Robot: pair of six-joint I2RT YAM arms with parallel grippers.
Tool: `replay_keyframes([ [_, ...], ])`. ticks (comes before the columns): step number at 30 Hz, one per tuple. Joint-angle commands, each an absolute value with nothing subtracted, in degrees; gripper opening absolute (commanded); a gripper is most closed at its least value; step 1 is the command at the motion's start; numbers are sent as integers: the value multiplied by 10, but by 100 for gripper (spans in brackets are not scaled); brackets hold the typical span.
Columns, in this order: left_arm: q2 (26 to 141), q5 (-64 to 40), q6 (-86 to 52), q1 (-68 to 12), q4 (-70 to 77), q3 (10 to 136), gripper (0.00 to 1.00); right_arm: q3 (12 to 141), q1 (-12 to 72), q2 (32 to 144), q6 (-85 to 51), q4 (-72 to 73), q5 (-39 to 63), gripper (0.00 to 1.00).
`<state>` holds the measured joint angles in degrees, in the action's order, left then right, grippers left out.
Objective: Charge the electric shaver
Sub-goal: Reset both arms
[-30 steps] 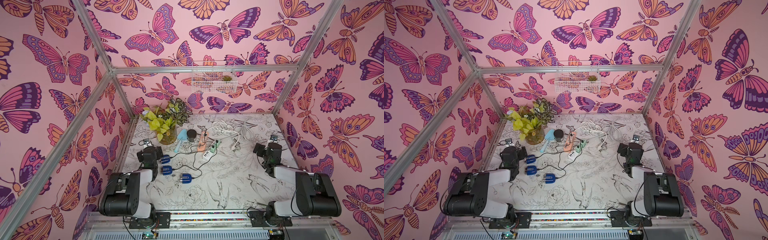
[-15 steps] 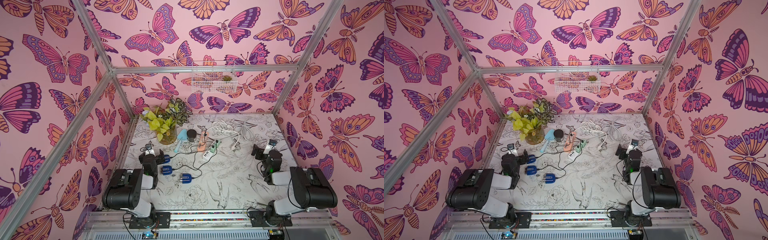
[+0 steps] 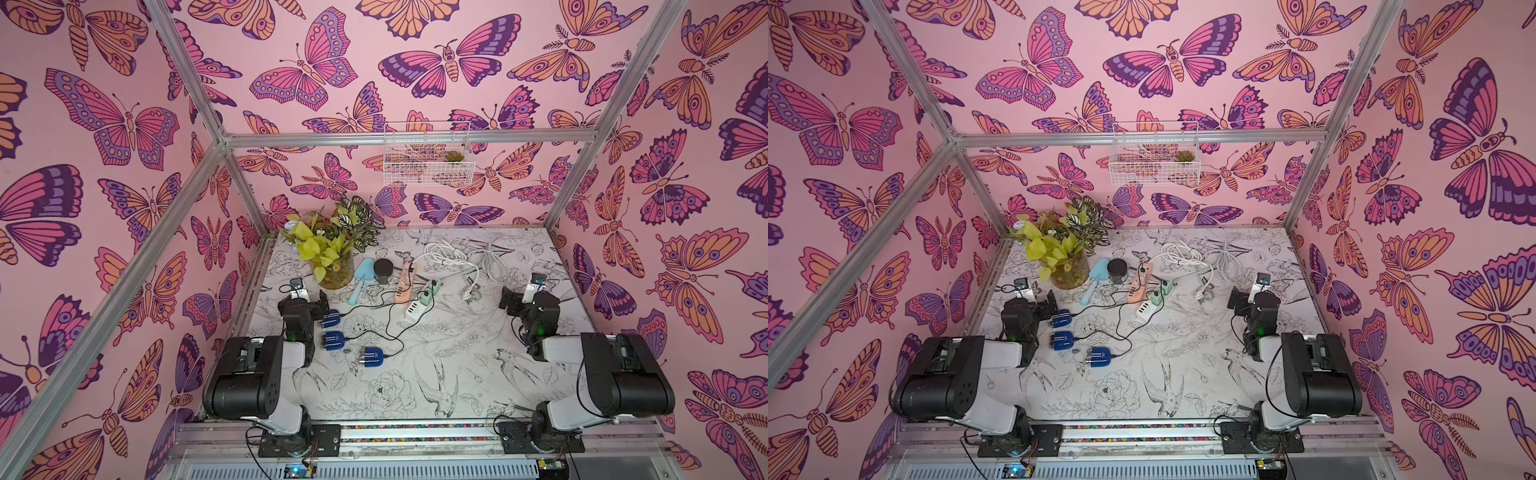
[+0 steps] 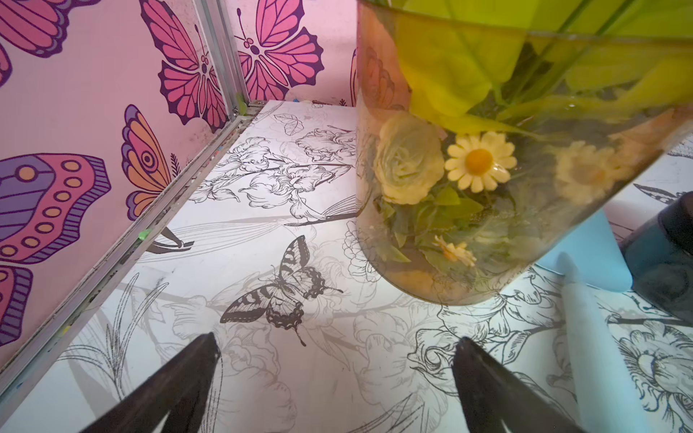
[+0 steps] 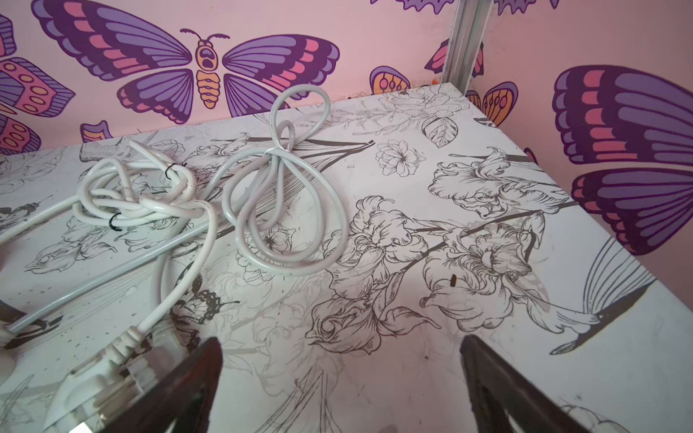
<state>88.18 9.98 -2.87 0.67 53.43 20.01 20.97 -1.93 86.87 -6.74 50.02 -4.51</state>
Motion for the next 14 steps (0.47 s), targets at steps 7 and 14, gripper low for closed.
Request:
replay_keyframes([
  [7, 883, 97, -19, 3, 532, 202, 100, 215, -16, 860, -55, 493, -51, 99],
  [14, 883, 97, -19, 2, 534, 202, 100, 215, -16, 860, -55, 493, -51, 99],
])
